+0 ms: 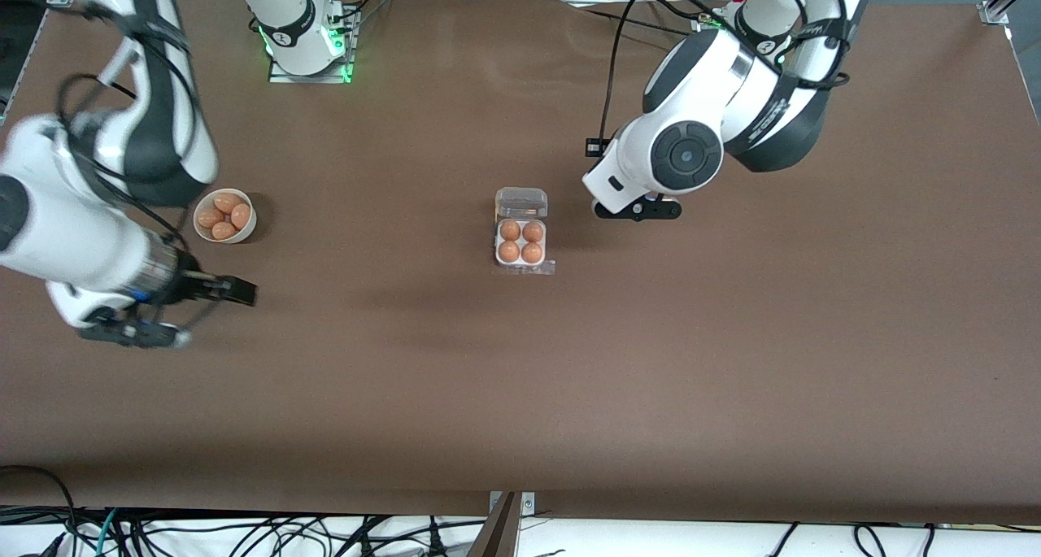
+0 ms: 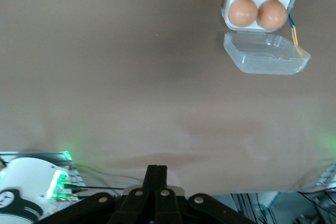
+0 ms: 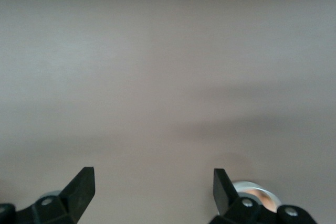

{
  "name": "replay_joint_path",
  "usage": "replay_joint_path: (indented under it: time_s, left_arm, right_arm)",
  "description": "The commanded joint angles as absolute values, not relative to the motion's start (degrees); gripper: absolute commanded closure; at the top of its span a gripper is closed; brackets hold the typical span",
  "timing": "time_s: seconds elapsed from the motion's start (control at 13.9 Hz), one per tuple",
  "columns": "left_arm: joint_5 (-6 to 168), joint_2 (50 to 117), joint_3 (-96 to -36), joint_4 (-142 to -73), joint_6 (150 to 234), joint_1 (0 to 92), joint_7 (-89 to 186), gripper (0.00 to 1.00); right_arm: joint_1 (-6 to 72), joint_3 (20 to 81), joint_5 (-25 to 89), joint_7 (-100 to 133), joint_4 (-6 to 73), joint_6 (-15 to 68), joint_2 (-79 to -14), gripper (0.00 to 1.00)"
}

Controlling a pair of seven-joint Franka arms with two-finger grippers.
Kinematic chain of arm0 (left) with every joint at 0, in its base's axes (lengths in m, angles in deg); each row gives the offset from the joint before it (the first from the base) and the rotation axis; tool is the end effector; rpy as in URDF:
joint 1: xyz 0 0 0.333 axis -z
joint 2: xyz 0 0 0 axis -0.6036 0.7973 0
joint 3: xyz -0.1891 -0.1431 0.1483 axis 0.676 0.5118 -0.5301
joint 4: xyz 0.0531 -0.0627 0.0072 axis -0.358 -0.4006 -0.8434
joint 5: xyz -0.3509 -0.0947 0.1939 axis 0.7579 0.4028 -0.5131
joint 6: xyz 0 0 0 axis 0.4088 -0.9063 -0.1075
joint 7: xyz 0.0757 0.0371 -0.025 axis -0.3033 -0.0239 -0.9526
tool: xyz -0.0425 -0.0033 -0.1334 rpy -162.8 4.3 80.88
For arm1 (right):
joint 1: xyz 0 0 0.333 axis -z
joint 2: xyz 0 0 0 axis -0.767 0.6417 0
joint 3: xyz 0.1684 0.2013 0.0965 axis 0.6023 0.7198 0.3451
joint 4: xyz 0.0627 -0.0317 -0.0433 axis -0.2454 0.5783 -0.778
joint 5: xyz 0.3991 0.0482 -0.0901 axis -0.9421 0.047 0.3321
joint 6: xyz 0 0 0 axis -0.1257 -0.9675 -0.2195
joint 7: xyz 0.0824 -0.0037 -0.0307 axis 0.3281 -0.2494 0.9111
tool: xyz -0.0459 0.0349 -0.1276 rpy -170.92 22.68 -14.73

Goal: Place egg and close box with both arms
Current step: 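Withdraw the right gripper while the left gripper reaches toward the carton lid, then push the clear carton lid over the eggs with the left gripper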

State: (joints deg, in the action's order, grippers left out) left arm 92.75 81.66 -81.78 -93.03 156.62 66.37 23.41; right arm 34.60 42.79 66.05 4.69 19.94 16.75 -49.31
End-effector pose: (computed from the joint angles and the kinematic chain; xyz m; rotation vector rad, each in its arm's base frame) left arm 0.4952 -0.3640 0.3493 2.9300 0.0493 -0.9173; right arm 0.6722 0.0476 0.4017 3.1103 -0.1222 0.0192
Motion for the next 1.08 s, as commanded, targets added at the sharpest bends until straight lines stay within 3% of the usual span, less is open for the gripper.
replay_joint_path:
  time_s: [0.0, 0.36, 0.58, 1.01]
  left_arm:
    - [97.0, 84.1, -82.7, -91.3, 157.3, 69.0, 21.2, 0.98]
    - [98.9, 90.8, -82.7, -90.3, 167.3, 76.2, 13.7, 0.98]
    - [99.0, 96.1, -82.7, -87.2, 167.8, 79.2, 11.8, 0.98]
    - [98.8, 99.4, -82.8, -86.9, 170.0, 80.8, 11.4, 0.97]
  right_arm:
    - [36.6, 46.3, 70.4, 5.3, 29.4, 14.2, -62.7, 0.00]
    - [41.5, 49.3, 71.1, 5.8, 27.9, 7.1, -67.2, 0.00]
    - [42.9, 49.3, 70.3, 5.4, 26.2, 4.3, -67.1, 0.00]
    - [42.5, 49.4, 70.3, 5.6, 26.1, 4.3, -66.9, 0.00]
